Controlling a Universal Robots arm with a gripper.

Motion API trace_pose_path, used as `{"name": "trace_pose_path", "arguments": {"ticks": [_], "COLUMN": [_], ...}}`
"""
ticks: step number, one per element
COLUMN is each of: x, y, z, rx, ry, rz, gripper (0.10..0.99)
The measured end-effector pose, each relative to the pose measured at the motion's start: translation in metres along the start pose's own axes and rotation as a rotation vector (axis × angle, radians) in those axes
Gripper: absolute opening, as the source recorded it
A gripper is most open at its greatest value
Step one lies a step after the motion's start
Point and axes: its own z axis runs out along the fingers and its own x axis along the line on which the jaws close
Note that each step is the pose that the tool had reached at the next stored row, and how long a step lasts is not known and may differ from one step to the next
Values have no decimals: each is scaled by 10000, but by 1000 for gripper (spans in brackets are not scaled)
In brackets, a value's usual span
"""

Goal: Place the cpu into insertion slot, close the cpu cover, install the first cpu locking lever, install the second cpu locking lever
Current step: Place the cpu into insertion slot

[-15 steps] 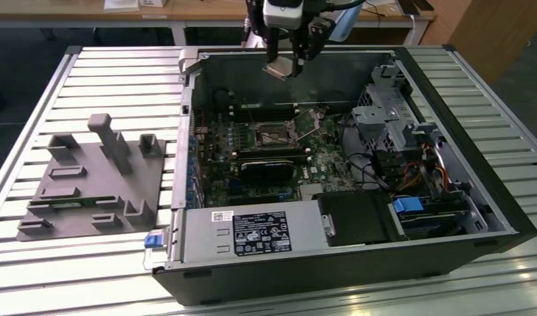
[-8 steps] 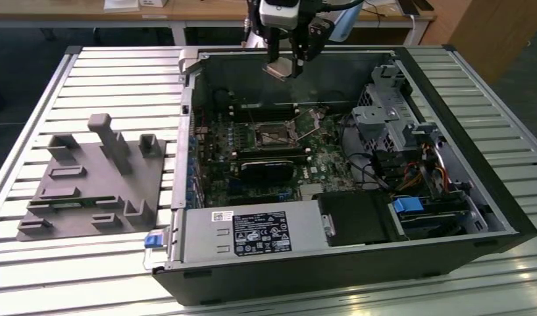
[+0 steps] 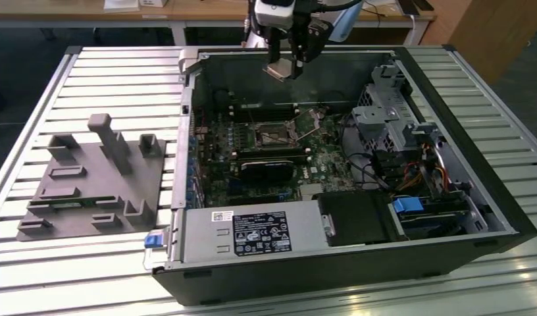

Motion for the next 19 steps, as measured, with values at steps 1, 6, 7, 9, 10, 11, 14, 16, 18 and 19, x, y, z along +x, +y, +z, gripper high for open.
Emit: {"name": "trace_pose_path", "arguments": {"ticks": [1, 6, 7, 9, 10, 11, 14, 16, 18, 19], "x": [1, 3, 4, 4, 5, 5, 7, 8, 9, 10], "y": [0, 2, 2, 3, 3, 3, 4, 5, 6, 6], "z": [1, 8, 10, 12, 14, 15, 19, 22, 25, 26], "rx": [7, 38, 43, 55, 61, 67, 85, 96, 107, 112], "ry": [-14, -82, -95, -122, -135, -150, -188, -214, -239, -251], "rz": [87, 572, 669, 862, 958, 1061, 1346, 1537, 1729, 1827], "gripper": [537, 537, 537, 537, 537, 537, 537, 537, 537, 537]}}
